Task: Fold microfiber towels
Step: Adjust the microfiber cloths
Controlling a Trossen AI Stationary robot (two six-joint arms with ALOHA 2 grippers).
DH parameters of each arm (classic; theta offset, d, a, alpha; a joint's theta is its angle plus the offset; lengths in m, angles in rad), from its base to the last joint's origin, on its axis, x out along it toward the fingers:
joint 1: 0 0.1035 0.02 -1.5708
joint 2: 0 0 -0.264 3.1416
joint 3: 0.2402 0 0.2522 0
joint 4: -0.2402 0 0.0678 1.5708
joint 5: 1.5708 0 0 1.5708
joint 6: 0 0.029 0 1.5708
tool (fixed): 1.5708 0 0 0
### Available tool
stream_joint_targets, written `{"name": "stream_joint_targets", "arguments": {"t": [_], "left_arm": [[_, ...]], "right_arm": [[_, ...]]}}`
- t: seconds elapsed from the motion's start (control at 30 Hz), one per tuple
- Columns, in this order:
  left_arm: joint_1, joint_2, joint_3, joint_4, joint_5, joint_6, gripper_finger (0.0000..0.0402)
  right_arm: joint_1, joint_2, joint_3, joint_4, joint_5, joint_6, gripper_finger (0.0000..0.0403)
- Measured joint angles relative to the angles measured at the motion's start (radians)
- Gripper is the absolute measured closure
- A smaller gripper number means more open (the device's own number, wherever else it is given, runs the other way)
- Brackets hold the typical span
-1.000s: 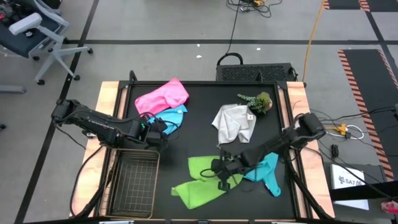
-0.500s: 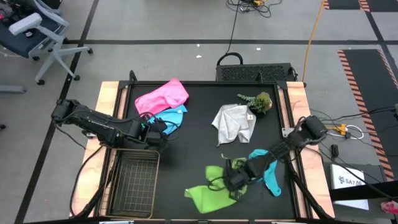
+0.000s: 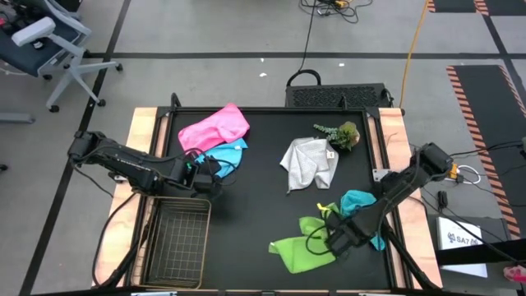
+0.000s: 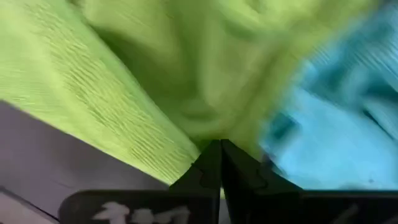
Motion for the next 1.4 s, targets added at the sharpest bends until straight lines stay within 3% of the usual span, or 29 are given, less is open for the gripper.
{"name": "stream_joint_targets", "arguments": {"t": [0.1,0.2,0.4,0.73,0.87,1.0,1.27,1.4], "left_arm": [[0.000,0.000,0.000,0.007,0.000,0.002,0.0388],[0.003,0.000,0.000,0.101,-0.002,0.051,0.0398],[0.025,0.008,0.000,0.484,-0.001,0.358,0.0388],[0.049,0.142,0.004,0.787,0.028,0.732,0.0385],[0.048,0.233,0.043,0.769,0.024,0.779,0.0385],[0.049,0.258,0.124,0.649,-0.008,0.778,0.0385],[0.030,0.239,0.312,0.246,-0.038,0.714,0.0385],[0.009,0.241,0.388,0.023,-0.084,0.651,0.0385]], "right_arm": [[0.017,-0.026,0.000,-0.033,-0.025,0.053,0.0403],[0.020,-0.052,0.000,0.007,0.052,0.045,0.0403],[-0.011,-0.089,0.001,0.086,0.275,-0.068,0.0403],[-0.065,-0.110,0.002,0.083,0.369,-0.195,0.0403],[-0.100,-0.110,0.002,0.103,0.437,-0.254,0.0403],[-0.170,-0.110,0.002,0.191,0.540,-0.414,0.0403],[-0.401,-0.098,0.003,0.434,0.579,-0.918,0.0385],[-0.493,-0.071,0.003,0.482,0.576,-1.043,0.0350]]}}
